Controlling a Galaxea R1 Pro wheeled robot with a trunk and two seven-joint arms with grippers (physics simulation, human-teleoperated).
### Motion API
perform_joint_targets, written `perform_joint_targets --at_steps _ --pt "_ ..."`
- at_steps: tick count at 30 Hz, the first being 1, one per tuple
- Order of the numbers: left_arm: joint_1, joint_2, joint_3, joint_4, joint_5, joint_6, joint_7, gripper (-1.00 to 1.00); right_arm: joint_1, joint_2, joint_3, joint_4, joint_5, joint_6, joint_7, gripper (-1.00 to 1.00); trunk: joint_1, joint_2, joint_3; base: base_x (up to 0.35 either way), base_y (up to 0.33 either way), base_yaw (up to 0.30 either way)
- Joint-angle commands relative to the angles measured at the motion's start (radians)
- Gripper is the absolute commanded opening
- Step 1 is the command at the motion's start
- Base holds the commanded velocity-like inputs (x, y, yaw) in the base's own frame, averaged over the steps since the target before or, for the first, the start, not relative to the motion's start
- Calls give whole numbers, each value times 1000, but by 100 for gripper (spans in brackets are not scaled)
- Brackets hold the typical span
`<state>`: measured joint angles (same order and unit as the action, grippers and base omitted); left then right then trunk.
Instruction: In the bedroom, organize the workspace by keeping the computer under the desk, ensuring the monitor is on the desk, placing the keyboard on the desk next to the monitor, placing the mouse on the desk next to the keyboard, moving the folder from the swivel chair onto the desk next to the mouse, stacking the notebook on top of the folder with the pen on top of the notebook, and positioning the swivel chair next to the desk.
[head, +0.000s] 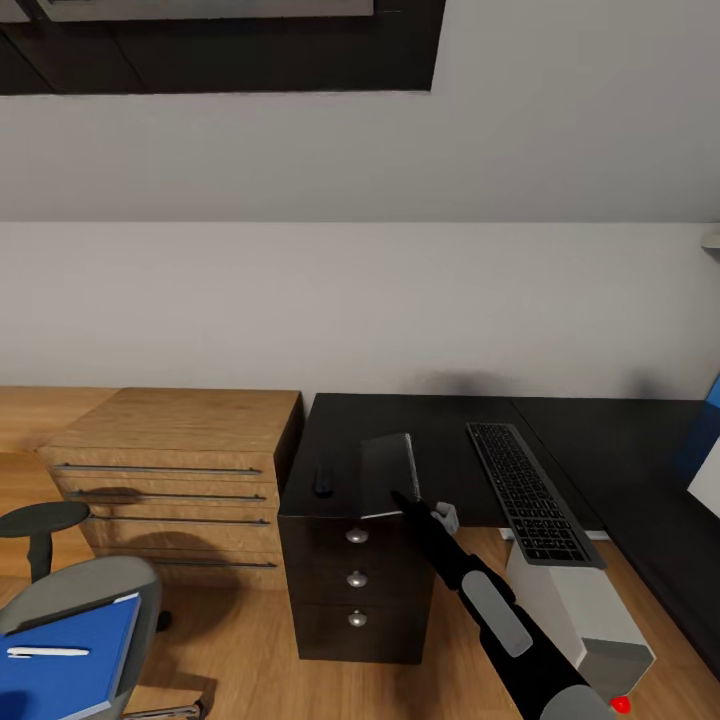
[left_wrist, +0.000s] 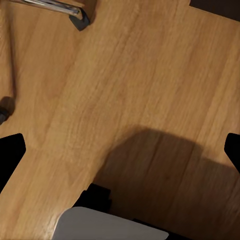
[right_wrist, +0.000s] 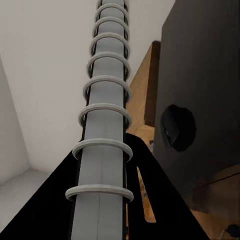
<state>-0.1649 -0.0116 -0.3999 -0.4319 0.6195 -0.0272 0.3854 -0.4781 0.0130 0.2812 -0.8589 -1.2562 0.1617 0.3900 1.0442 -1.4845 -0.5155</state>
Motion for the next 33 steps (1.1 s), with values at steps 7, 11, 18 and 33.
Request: perform_joint_targets --at_steps 7,11,18,33 --pt "-1 0 -11 -5 13 -3 8 100 0 -15 -2 26 -45 29 26 -100 8 -15 -7 0 0 0" --pt "-1 -1 -11 -5 14 -3 9 100 0 -21 -3 27 -56 30 27 -100 23 -43 -20 0 0 0" --pt "-1 -1 -11 -5 14 -2 9 100 0 -21 -2 55 -61 30 28 -100 50 -92 -42 0 0 0" --pt "-1 -11 -4 -409 17 235 16 100 0 -22 -3 74 -61 30 29 -100 107 -197 -89 0 0 0"
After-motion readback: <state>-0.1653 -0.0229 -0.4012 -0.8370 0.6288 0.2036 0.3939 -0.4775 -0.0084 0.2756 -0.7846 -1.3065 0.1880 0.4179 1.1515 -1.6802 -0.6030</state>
